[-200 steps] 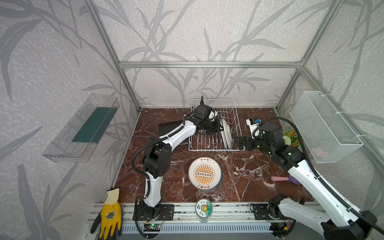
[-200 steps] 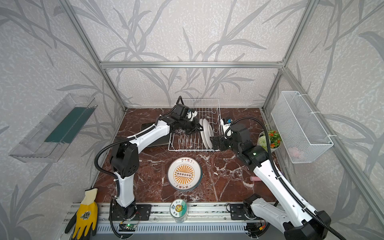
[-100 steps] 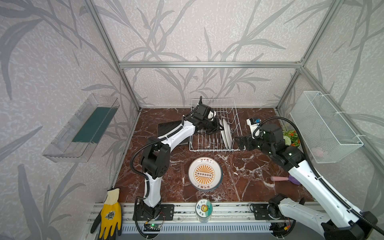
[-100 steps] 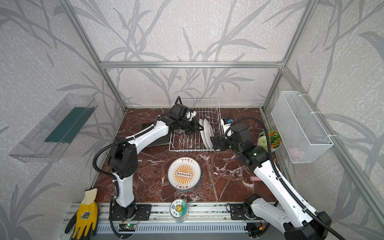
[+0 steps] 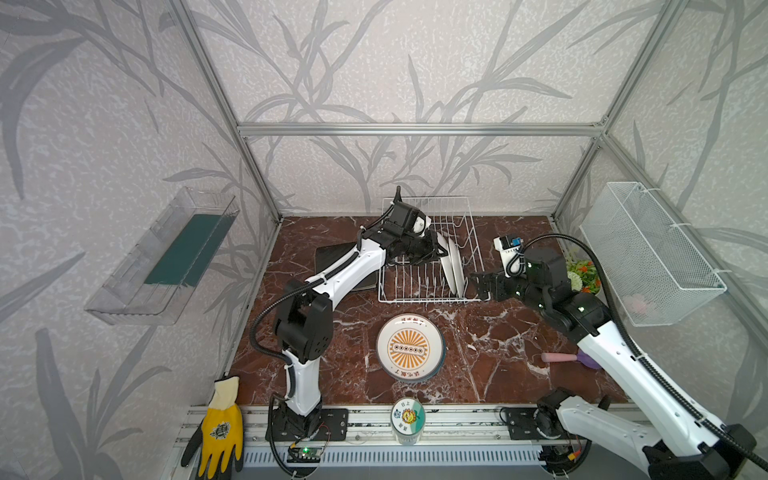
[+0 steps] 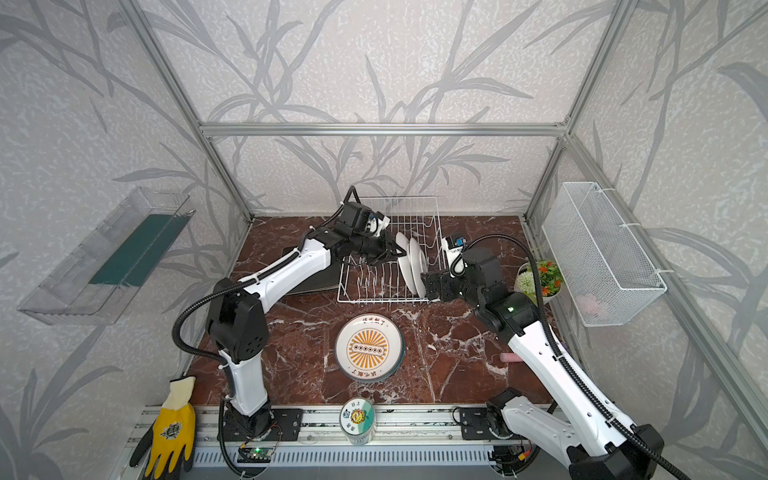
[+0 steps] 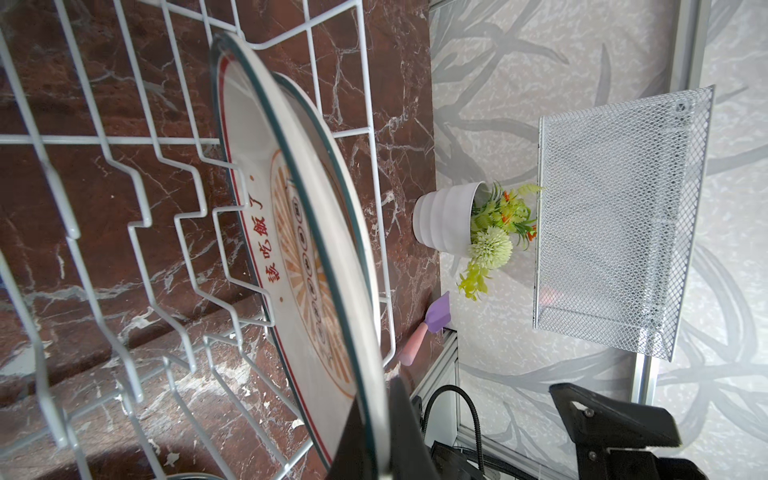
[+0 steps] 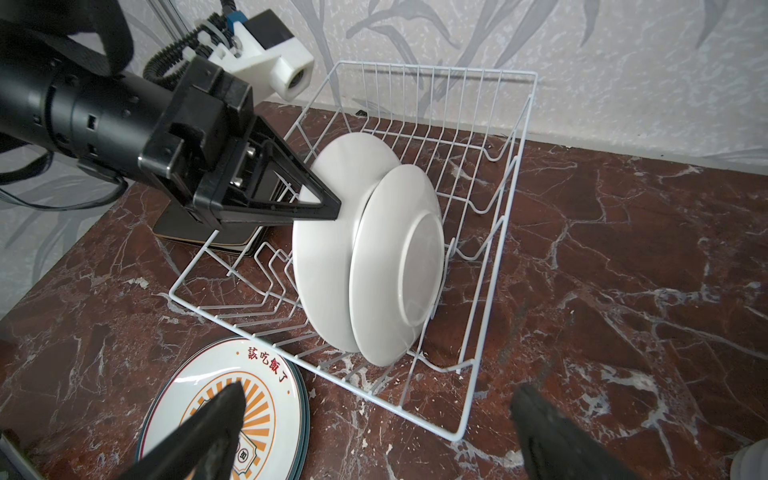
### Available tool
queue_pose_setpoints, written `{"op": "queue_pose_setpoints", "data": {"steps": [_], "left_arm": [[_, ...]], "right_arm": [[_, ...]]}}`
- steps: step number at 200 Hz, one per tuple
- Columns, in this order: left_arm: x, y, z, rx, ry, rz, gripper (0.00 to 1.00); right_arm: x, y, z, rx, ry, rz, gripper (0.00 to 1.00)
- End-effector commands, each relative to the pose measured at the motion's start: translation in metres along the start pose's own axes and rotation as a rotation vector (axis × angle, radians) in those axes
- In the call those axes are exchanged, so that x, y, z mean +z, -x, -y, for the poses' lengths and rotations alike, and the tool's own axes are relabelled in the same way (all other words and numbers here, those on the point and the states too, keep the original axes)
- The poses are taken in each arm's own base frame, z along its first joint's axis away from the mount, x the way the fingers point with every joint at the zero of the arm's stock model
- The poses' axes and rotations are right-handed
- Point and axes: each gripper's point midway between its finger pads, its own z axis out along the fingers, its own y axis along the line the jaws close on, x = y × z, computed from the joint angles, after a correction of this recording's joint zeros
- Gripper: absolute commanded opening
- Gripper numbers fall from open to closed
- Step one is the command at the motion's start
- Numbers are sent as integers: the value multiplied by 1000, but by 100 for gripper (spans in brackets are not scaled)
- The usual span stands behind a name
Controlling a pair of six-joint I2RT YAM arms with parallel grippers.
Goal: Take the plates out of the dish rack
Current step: 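Lift the patterned plate up out of the rack with the left gripper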
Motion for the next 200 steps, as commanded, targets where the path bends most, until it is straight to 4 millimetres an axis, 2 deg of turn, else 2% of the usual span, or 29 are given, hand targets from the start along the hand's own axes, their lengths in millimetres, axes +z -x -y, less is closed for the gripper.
{"op": "queue_pose_setpoints", "data": {"steps": [1, 94, 149, 200], "left_arm": [[-37, 15, 39, 79, -49, 80, 0], [-61, 19, 49, 138, -17, 115, 0], [-83, 21, 72, 189, -54, 159, 0], [-92, 25, 81, 213, -68, 182, 0]], "right_arm": [[-7, 7, 3, 11, -17, 34, 99], [-8, 10, 5, 82, -17, 47, 99], [-9, 14, 4, 104, -10, 62, 99], [-9, 13, 4, 112, -11, 60, 99]]}}
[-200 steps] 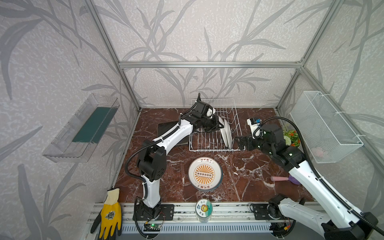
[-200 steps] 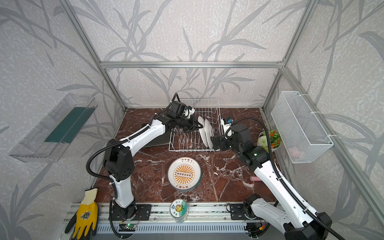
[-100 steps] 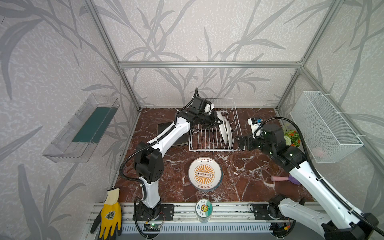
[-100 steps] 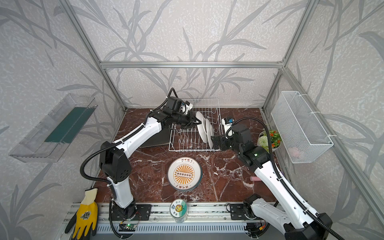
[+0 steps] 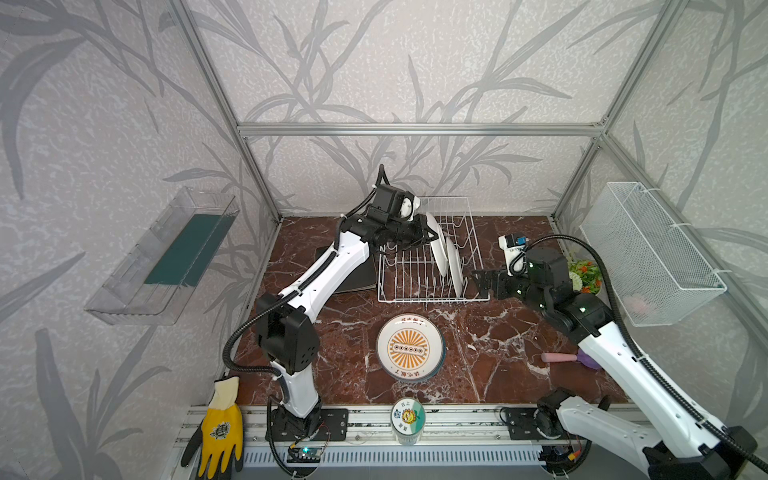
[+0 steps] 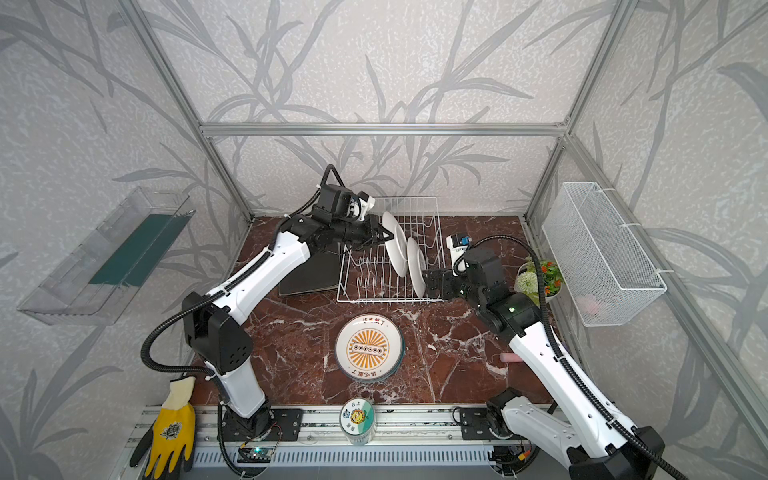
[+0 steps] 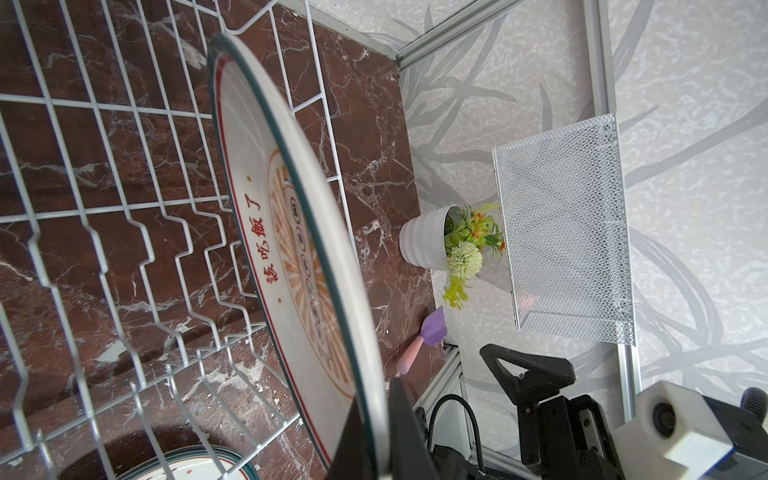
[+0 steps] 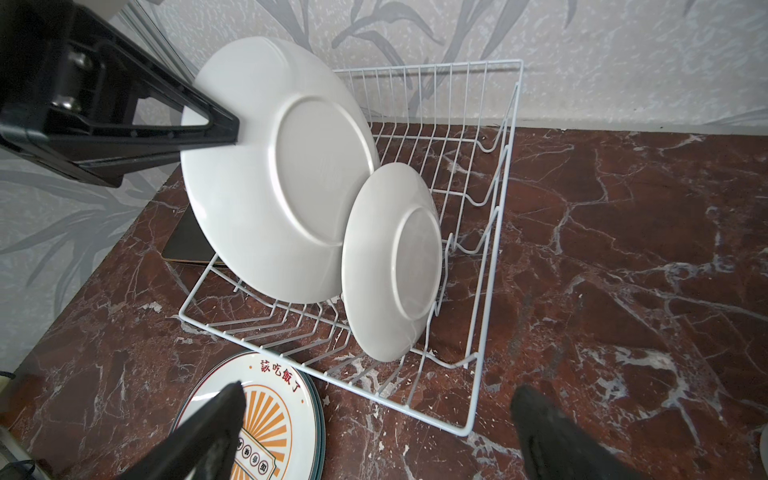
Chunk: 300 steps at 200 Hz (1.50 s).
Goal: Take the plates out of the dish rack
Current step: 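Lift the patterned plate up out of the rack with the left gripper, then tilt the patterned plate upright above the rack while the right gripper reaches toward it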
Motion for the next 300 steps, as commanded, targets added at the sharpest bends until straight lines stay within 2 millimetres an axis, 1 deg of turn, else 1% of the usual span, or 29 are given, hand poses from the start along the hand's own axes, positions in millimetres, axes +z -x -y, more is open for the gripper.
{"op": "queue_pose_setpoints", "data": {"steps": [1, 33, 50, 70, 80, 116, 130, 149, 174, 187, 195, 214, 226, 255, 268, 285, 300], "left_arm": [[-31, 16, 40, 95, -76, 86, 0], [-50, 24, 63, 188, -144, 148, 0], [-61, 25, 68, 267, -121, 162, 0], [-71, 25, 63, 361, -44, 180, 0], [-78, 25, 60, 440, 3, 185, 0], [-106, 20, 39, 695, 211, 177, 0], [-115, 17, 38, 754, 241, 173, 0], [-121, 14, 40, 795, 242, 186, 0], [-129, 13, 49, 875, 232, 255, 0], [-135, 18, 46, 932, 285, 321, 0], [-138, 17, 46, 978, 303, 344, 0], [-139, 1, 46, 1151, 301, 329, 0], [-139, -11, 45, 1263, 316, 319, 0], [-135, -32, 39, 1460, 358, 292, 0], [-128, -41, 32, 1550, 389, 260, 0], [-120, -43, 24, 1637, 477, 236, 0], [-112, -46, 16, 1708, 533, 191, 0]], "right_arm": [[-8, 11, -1, 12, 5, 51, 99], [-9, 13, -1, 12, 3, 50, 99], [-8, 13, 1, 17, -7, 44, 99], [-9, 15, 8, 38, -50, 31, 99], [-10, 17, 9, 36, -57, 25, 99], [-16, 27, 9, 6, -61, 35, 99], [-17, 31, 8, 1, -57, 43, 99], [-15, 34, 7, 6, -48, 48, 99], [-10, 37, 0, 33, -9, 50, 99], [-8, 40, -4, 47, 10, 49, 99], [-9, 43, -2, 57, -2, 48, 99], [-14, 50, 4, 79, -44, 33, 99], [-16, 56, 0, 97, -23, 31, 99], [-17, 71, -22, 139, 91, 34, 100], [-15, 75, -31, 167, 141, 18, 99], [-12, 80, -45, 198, 212, -5, 97], [-10, 84, -57, 207, 274, -23, 93]]}}
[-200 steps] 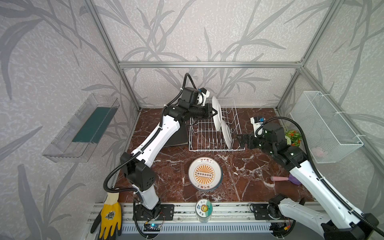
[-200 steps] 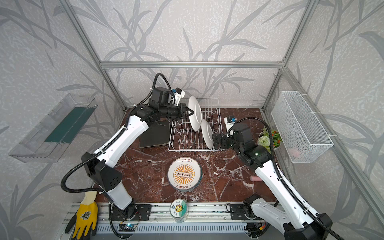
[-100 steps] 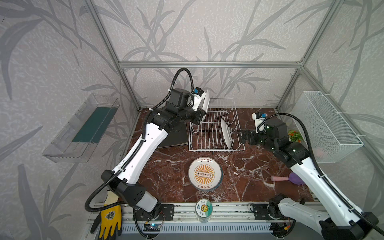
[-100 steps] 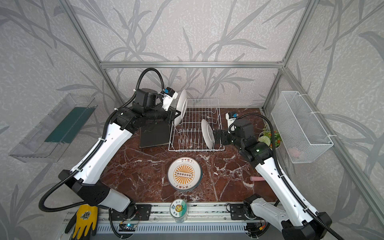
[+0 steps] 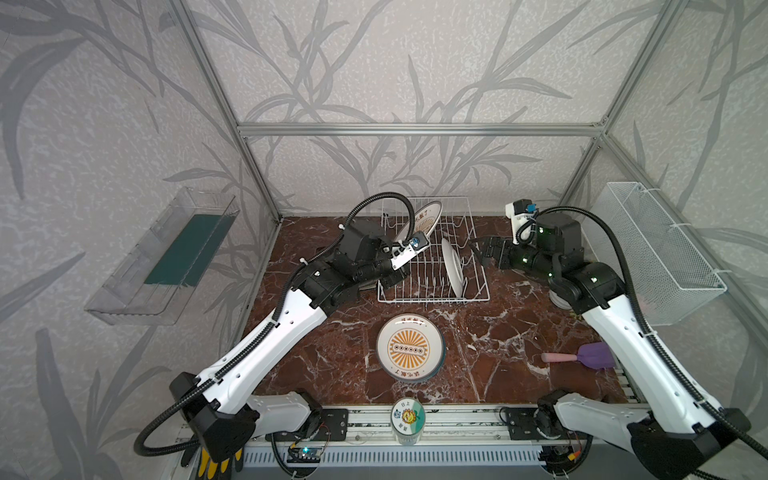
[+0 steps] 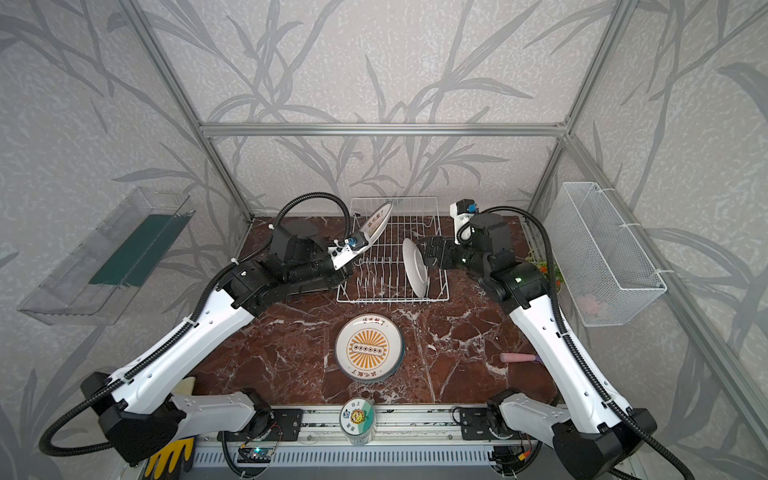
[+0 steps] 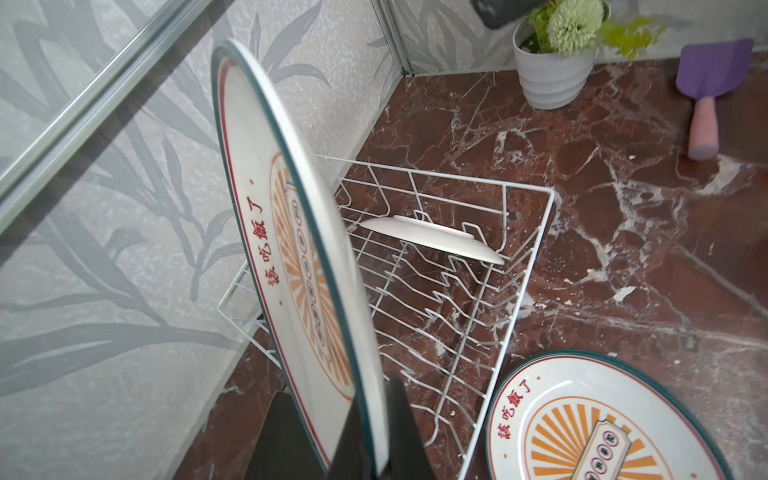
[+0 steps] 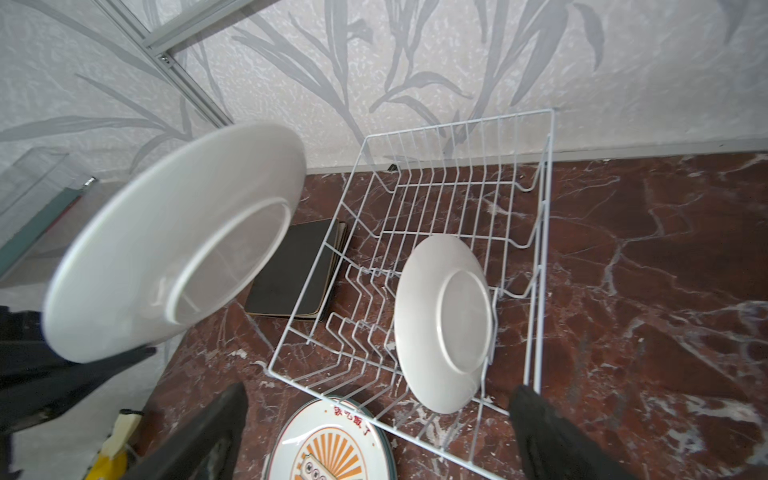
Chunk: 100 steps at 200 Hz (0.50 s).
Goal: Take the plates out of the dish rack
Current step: 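Tilt the patterned plate upright above the rack while the right gripper reaches toward it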
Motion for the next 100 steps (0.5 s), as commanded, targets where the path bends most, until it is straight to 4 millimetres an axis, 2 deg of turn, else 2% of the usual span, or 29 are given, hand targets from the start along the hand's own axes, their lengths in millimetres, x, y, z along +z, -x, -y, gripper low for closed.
{"op": "queue_pose_setpoints", "data": {"steps": [1, 33, 63, 77, 100], "left_arm": [[-1, 10, -17, 240, 139, -3, 0], [16, -2, -6, 378, 172, -72, 0], [28, -13, 6, 516, 180, -135, 0], [33, -17, 8, 603, 208, -167, 0], [38, -11, 7, 665, 279, -158, 0]], "right_arm": [[3, 1, -25, 57, 126, -53, 93], [13, 7, -31, 127, 161, -65, 88], [27, 5, -34, 188, 185, -91, 84], [35, 1, -32, 211, 183, -106, 80], [52, -11, -24, 239, 150, -156, 73]]}}
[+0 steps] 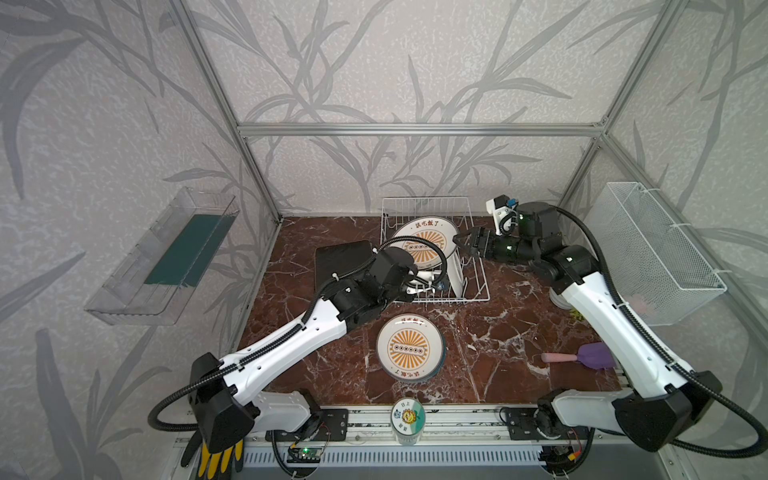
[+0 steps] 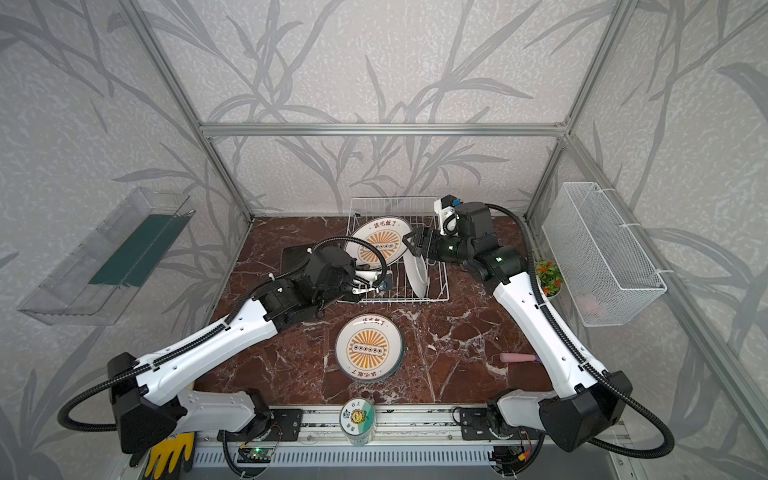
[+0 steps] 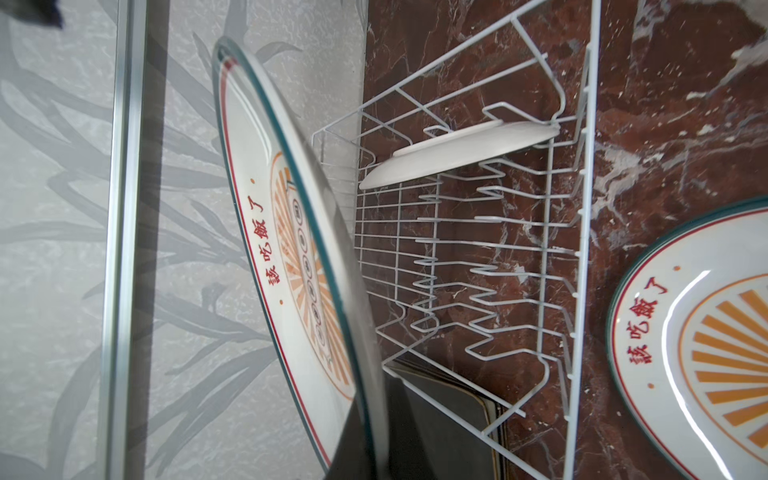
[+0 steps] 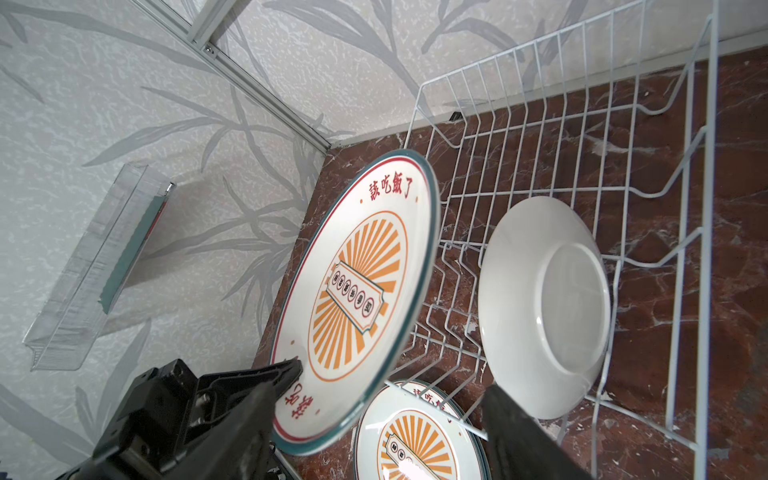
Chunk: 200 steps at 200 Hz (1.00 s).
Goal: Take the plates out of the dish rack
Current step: 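Tilt the patterned plate upright above the rack while the right gripper reaches toward it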
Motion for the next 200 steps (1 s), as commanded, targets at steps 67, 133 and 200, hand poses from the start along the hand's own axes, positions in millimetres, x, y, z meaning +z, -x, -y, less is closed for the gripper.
{"op": "queue_pose_setpoints", "data": {"steps": [67, 133, 200], "left_arm": [[7, 13, -25, 175, 218, -15, 0], [15, 10, -19, 163, 259, -32, 0], [7, 4, -24, 15, 247, -51, 99]], "right_arm": [[41, -9, 19, 164, -31, -70, 51], [48, -6, 14, 211, 23, -56, 23], [35, 9, 11, 209, 78, 38, 0]]}}
